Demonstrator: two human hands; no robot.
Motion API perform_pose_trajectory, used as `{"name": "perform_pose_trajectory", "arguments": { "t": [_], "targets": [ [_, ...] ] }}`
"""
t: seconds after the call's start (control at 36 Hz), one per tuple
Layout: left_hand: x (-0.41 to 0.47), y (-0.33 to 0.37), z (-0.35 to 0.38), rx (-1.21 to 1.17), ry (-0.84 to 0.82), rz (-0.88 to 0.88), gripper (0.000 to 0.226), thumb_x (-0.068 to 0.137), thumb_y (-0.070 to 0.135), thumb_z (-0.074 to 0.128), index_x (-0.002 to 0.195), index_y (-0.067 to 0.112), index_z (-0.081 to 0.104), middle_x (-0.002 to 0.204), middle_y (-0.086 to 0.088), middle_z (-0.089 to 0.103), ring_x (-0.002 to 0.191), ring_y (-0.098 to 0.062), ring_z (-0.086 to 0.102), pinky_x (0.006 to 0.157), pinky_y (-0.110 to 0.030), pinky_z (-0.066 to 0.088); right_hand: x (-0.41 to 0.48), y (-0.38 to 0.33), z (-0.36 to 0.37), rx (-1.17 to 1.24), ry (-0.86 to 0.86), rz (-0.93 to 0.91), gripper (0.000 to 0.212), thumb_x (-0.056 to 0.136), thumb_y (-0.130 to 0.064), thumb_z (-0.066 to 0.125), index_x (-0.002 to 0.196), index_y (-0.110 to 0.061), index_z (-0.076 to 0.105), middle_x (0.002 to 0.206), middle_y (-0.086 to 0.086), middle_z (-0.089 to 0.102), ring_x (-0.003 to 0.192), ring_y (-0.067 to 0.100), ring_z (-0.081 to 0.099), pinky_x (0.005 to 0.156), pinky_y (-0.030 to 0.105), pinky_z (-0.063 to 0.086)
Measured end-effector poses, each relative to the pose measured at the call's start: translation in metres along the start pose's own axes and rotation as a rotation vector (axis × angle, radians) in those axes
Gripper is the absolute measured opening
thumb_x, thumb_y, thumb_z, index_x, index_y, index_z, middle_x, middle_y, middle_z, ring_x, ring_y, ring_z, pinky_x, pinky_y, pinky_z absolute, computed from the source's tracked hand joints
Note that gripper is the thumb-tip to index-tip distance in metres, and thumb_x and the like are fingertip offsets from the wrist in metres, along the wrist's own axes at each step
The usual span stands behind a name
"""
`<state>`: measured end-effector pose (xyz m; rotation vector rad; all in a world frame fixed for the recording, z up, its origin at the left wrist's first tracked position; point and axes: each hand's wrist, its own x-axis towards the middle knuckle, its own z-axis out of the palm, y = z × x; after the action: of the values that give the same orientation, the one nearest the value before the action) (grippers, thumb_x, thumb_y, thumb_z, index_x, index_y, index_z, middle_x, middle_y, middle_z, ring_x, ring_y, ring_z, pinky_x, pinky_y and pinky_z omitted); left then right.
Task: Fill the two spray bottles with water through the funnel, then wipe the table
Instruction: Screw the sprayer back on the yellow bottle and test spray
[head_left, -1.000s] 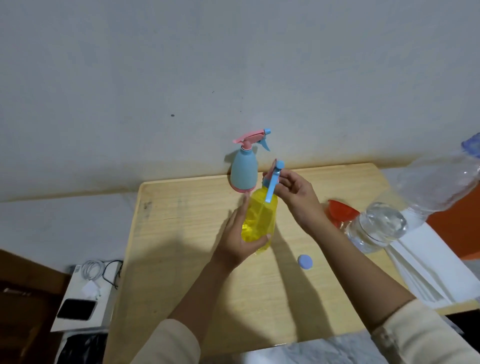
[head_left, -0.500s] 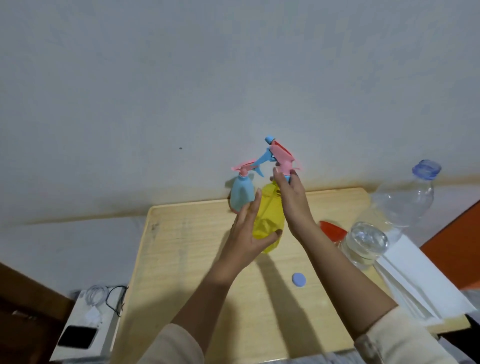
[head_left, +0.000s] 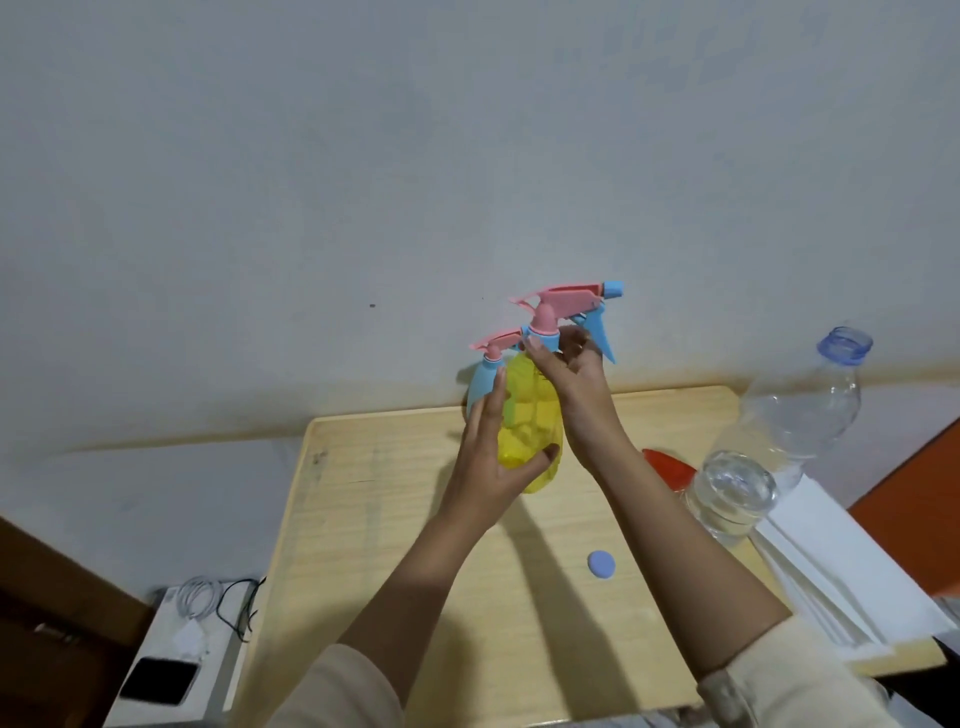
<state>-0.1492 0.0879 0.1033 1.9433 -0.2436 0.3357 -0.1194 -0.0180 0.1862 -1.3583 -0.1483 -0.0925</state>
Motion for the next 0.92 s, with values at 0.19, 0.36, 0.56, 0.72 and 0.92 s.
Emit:
{"name": "perform_pose_trajectory", "arguments": {
  "t": [0.19, 0.36, 0.56, 0.72, 0.92],
  "targets": [
    [0.001, 0.002, -0.007, -0.040, 0.030, 0.027, 0.095, 0.077, 0.035, 0.072, 0.135, 0.066, 0.004, 0.141, 0.011, 0.030, 0.122, 0.023, 0.030, 0.091, 0.002, 0.030, -0.002, -0.003, 0.006, -0.009, -0.010, 0.048, 0.055, 0.075, -0.035, 0.073, 0.120, -0.012, 0.052, 0.117, 0.010, 0.063, 0.105, 0.017, 0.064, 0.088, 0.030, 0.051],
    [0.001, 0.007, -0.013, -0.105, -0.012, 0.031, 0.091, 0.075, 0.045, 0.067, 0.140, 0.058, 0.005, 0.149, 0.030, 0.018, 0.135, 0.010, 0.025, 0.104, -0.011, 0.032, 0.001, -0.010, 0.003, 0.092, -0.141, 0.035, 0.016, 0.088, -0.022, 0.061, 0.095, -0.030, 0.073, 0.110, 0.004, 0.070, 0.106, 0.022, 0.063, 0.098, 0.042, 0.046],
    [0.006, 0.009, -0.017, -0.050, -0.073, 0.045, 0.097, 0.074, 0.048, 0.067, 0.144, 0.052, 0.000, 0.155, 0.020, 0.013, 0.136, 0.009, 0.023, 0.107, -0.014, 0.028, 0.000, -0.016, 0.003, 0.035, 0.006, -0.073, 0.009, 0.085, -0.009, 0.065, 0.082, -0.017, 0.068, 0.079, 0.008, 0.063, 0.077, 0.022, 0.060, 0.074, 0.032, 0.051],
    [0.003, 0.008, -0.011, -0.023, -0.043, 0.042, 0.100, 0.073, 0.046, 0.069, 0.144, 0.051, -0.001, 0.150, 0.018, 0.022, 0.131, 0.015, 0.024, 0.099, 0.000, 0.026, -0.002, -0.015, 0.008, -0.045, 0.089, -0.131, 0.017, 0.085, -0.010, 0.065, 0.072, -0.020, 0.064, 0.064, -0.003, 0.060, 0.068, 0.016, 0.057, 0.069, 0.032, 0.046],
    [0.003, 0.010, -0.012, -0.015, -0.060, 0.043, 0.098, 0.073, 0.047, 0.068, 0.145, 0.049, 0.001, 0.140, 0.043, 0.014, 0.132, 0.017, 0.021, 0.102, -0.005, 0.027, -0.003, -0.014, 0.007, -0.084, 0.135, -0.153, 0.018, 0.080, -0.018, 0.073, 0.064, -0.025, 0.069, 0.062, -0.002, 0.058, 0.069, 0.022, 0.053, 0.070, 0.037, 0.044]
  ]
}}
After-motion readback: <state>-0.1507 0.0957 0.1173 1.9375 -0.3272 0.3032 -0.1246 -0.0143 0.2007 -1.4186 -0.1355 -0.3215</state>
